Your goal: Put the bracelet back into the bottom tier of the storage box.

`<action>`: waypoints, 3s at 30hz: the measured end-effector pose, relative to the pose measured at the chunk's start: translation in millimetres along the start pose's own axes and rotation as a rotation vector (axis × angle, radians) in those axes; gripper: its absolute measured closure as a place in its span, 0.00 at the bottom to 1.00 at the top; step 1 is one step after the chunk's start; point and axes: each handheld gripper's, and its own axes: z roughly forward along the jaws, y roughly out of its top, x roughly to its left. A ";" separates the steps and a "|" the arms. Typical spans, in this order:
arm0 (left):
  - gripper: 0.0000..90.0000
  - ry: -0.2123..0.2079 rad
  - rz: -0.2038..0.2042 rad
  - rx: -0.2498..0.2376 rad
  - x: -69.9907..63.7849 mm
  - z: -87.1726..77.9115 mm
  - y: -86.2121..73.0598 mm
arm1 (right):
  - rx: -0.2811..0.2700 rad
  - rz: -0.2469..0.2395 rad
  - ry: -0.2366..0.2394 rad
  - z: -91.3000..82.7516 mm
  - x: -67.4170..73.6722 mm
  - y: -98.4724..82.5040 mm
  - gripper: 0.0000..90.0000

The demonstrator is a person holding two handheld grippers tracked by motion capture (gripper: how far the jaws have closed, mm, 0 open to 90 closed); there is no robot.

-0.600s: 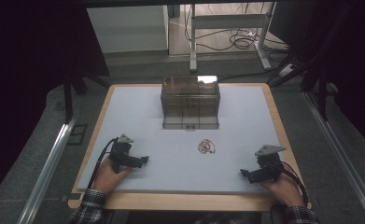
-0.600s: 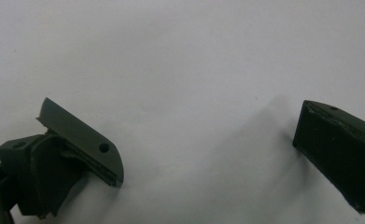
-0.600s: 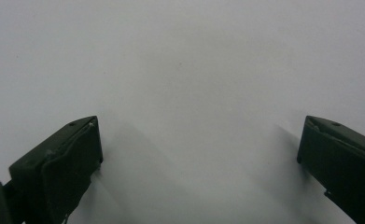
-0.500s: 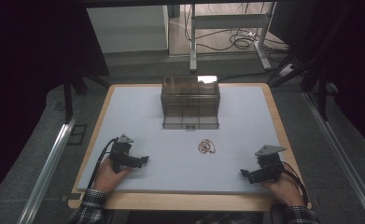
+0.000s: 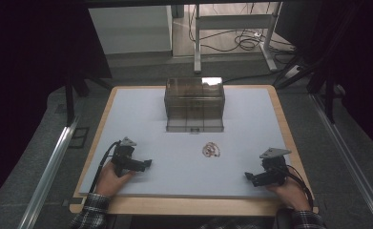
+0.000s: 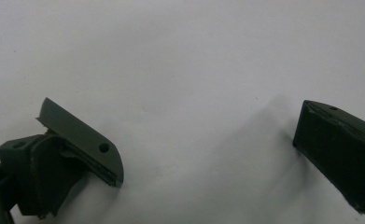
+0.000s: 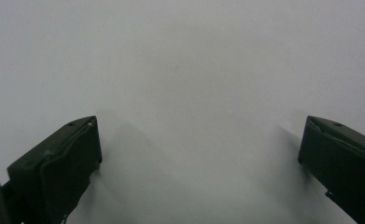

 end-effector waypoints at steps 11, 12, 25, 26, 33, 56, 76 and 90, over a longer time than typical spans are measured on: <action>0.00 0.000 0.000 0.000 0.0 0.0 0.0 | 0.041 0.012 -0.011 -1.9 1.5 3.8 0.00; 0.00 0.000 0.000 0.000 0.0 0.0 0.0 | 0.041 0.013 -0.011 -1.9 1.6 4.0 0.00; 0.00 0.000 0.000 0.000 0.0 0.1 0.0 | 0.015 0.014 0.006 -9.0 4.2 11.3 0.00; 0.00 0.000 0.000 0.000 0.0 0.1 0.0 | 0.013 0.017 0.008 -8.8 4.3 11.8 0.00; 0.00 0.000 0.000 0.000 0.0 0.1 0.0 | 0.000 0.031 0.019 -9.8 6.1 17.4 0.01; 0.00 0.000 0.000 0.000 -0.1 0.1 0.0 | 0.032 0.055 0.040 -8.1 6.1 40.9 0.11; 0.00 0.000 0.001 -0.001 -0.1 0.1 -0.1 | 0.122 0.025 0.063 12.0 11.5 69.3 0.20; 0.00 0.000 0.000 -0.001 -0.1 0.1 -0.1 | 0.157 -0.009 0.074 29.2 18.3 92.7 0.22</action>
